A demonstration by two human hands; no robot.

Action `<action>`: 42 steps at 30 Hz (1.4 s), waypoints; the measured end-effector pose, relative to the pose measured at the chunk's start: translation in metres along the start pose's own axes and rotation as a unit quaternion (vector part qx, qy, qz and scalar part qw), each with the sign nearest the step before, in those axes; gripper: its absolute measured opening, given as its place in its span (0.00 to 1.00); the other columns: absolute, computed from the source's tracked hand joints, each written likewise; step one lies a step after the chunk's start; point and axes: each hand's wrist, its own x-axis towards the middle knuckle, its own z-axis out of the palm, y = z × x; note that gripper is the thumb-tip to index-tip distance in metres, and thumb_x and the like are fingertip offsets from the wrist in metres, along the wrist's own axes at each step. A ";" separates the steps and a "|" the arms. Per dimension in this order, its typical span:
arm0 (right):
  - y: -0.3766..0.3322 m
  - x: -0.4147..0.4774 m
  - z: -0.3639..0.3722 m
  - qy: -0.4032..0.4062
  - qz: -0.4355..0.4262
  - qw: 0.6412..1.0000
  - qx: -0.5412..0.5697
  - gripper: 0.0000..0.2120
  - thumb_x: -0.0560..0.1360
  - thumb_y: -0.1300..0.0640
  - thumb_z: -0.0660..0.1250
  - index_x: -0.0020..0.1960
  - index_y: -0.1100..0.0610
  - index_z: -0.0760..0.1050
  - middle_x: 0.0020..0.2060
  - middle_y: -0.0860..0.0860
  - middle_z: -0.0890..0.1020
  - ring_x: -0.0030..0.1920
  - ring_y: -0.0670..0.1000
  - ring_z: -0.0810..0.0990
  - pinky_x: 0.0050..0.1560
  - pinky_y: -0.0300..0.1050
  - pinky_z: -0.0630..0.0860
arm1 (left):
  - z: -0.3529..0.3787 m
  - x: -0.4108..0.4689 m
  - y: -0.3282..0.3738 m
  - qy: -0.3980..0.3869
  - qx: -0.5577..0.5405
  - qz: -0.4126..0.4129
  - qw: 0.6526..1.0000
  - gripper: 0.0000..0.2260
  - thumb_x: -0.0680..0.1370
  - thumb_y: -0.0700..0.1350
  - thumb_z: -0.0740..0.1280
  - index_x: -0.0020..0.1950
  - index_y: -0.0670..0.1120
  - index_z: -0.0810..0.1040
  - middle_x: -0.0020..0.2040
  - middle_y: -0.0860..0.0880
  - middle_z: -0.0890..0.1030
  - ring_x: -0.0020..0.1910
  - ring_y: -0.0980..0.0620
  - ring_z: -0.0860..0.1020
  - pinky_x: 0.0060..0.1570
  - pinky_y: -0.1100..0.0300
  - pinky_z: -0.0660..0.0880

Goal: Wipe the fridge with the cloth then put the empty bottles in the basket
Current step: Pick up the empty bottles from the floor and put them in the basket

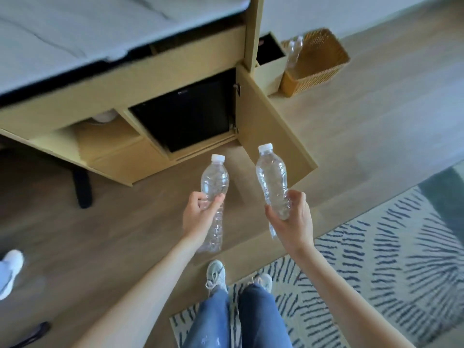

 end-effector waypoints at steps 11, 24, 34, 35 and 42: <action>-0.156 -0.072 -0.158 0.140 -0.052 0.979 0.139 0.21 0.72 0.48 0.76 0.57 0.47 0.68 0.48 0.41 0.80 0.44 0.40 0.80 0.44 0.31 0.73 | -0.088 -0.145 0.165 -0.038 -0.123 0.128 0.984 0.22 0.69 0.65 0.68 0.50 0.49 0.75 0.45 0.48 0.84 0.43 0.53 0.83 0.47 0.56 0.76; -0.110 -0.136 -0.195 0.154 -0.018 0.960 0.233 0.19 0.73 0.52 0.76 0.59 0.50 0.72 0.49 0.43 0.82 0.43 0.45 0.83 0.46 0.42 0.80 | -0.035 -0.215 0.159 -0.134 -0.120 0.183 0.967 0.25 0.68 0.67 0.68 0.52 0.49 0.76 0.47 0.45 0.83 0.48 0.47 0.82 0.51 0.53 0.78; -0.050 -0.141 -0.260 0.225 0.003 0.946 0.233 0.18 0.74 0.51 0.76 0.59 0.50 0.73 0.51 0.44 0.82 0.48 0.47 0.82 0.48 0.39 0.78 | 0.049 -0.239 0.199 -0.198 -0.093 0.219 0.951 0.29 0.65 0.72 0.67 0.52 0.51 0.76 0.45 0.54 0.84 0.45 0.56 0.83 0.49 0.59 0.76; -0.044 -0.142 -0.267 0.233 0.008 0.944 0.233 0.18 0.74 0.51 0.75 0.59 0.52 0.73 0.51 0.45 0.82 0.48 0.48 0.83 0.49 0.42 0.79 | 0.059 -0.240 0.202 -0.208 -0.088 0.222 0.949 0.29 0.65 0.72 0.67 0.52 0.50 0.76 0.45 0.53 0.84 0.45 0.55 0.83 0.48 0.60 0.76; -0.004 -0.134 -0.304 0.266 0.053 0.930 0.246 0.19 0.75 0.54 0.74 0.62 0.57 0.72 0.53 0.52 0.81 0.49 0.54 0.83 0.52 0.54 0.81 | 0.125 -0.242 0.225 -0.278 -0.045 0.224 0.933 0.29 0.67 0.71 0.67 0.53 0.48 0.76 0.46 0.48 0.84 0.47 0.54 0.83 0.53 0.57 0.78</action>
